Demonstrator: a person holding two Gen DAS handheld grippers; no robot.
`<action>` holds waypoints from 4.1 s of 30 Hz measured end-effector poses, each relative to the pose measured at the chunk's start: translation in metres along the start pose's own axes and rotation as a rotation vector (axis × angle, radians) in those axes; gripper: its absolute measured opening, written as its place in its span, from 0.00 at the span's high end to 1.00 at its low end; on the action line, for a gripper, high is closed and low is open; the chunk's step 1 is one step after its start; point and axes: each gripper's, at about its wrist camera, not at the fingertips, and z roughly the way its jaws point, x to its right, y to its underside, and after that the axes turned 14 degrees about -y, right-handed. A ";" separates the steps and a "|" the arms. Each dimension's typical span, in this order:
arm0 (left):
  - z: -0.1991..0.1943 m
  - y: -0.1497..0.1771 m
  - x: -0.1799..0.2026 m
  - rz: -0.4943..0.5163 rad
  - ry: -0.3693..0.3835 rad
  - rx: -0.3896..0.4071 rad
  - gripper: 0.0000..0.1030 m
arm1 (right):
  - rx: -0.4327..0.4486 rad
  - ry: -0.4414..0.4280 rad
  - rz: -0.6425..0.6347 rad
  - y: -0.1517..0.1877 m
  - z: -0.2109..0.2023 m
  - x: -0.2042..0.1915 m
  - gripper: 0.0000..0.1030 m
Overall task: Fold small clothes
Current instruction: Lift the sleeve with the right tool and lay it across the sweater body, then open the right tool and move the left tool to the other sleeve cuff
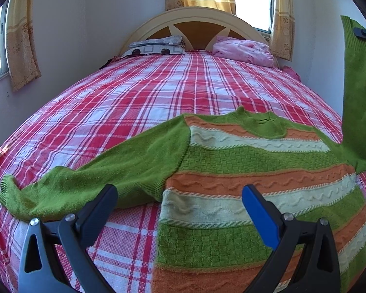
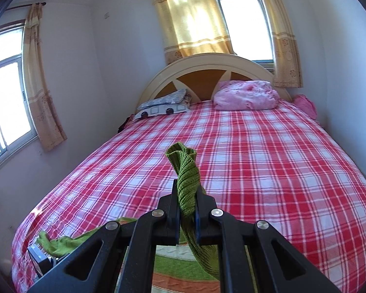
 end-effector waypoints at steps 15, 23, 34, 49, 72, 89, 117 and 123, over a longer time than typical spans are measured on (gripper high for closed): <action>0.010 0.010 -0.029 -0.033 -0.037 -0.031 0.00 | -0.101 -0.118 -0.017 0.041 0.088 -0.055 0.93; 0.015 0.015 -0.034 -0.037 -0.048 -0.046 0.00 | -0.240 -0.134 -0.024 0.113 0.149 -0.076 0.93; 0.010 0.010 -0.039 -0.008 -0.099 -0.037 0.00 | -0.439 -0.269 -0.022 0.194 0.172 -0.085 0.34; 0.049 -0.029 0.056 0.182 -0.172 -0.009 0.00 | -0.402 0.080 0.168 0.200 0.046 0.110 0.35; 0.032 0.004 0.008 0.095 -0.227 -0.062 0.00 | -0.468 -0.009 0.063 0.194 0.087 0.022 0.33; 0.027 0.024 -0.131 -0.069 -0.413 -0.097 0.00 | -0.516 -0.161 -0.072 0.204 0.170 -0.069 0.33; 0.082 0.059 -0.304 -0.606 -0.392 -0.304 0.20 | -0.534 -0.176 -0.390 0.254 0.169 -0.139 0.24; 0.080 0.060 -0.303 -0.641 -0.386 -0.267 0.37 | -0.528 -0.168 -0.395 0.255 0.169 -0.139 0.23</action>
